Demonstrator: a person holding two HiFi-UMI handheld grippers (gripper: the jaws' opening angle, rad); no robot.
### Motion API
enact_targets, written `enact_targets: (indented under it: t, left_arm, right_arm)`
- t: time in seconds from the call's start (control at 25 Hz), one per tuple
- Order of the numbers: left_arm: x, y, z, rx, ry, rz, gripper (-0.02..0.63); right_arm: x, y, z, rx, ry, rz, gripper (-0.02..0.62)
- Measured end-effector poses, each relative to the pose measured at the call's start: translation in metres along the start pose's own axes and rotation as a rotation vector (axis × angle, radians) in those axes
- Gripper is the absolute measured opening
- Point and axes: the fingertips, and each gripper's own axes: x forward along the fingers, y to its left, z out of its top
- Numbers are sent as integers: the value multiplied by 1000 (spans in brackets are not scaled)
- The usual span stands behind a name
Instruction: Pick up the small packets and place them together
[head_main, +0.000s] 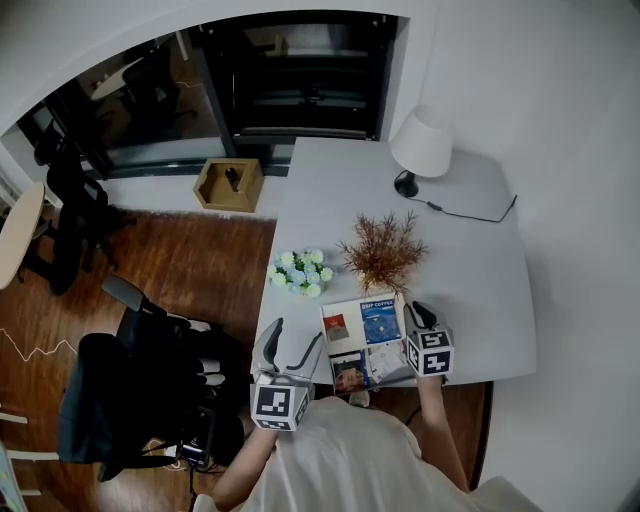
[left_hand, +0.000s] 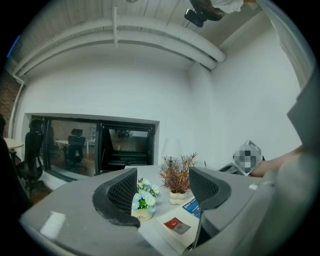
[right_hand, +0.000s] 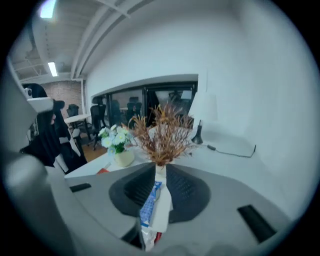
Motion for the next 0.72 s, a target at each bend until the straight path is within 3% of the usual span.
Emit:
enact_targets:
  t: [0.12,0.24,0.4,0.48,0.56,0.72]
  left_arm:
    - [2,-2,3,2,-2,-9,318]
    - [4,-6,6,4,-9,-22,318]
    - [7,-9,11,5,-16,-35,318]
    - [7,-11,13,4,-22,-41,318]
    - [8,-13,14,8,-25,-47,318]
    - [7,-14,15,10,-26,-50,318]
  right_arm:
    - [-36,5,46,-110,-232,-15,80]
    - [-73,21,91,-225,-443,-6,35]
    - [-110,32,124,-215,-626,-3,41]
    - [-123,41,134,-180,-715,48,41]
    - [-129,49,139,-127,-766,103,43]
    - [-119,72,135,-52,-697,241,34]
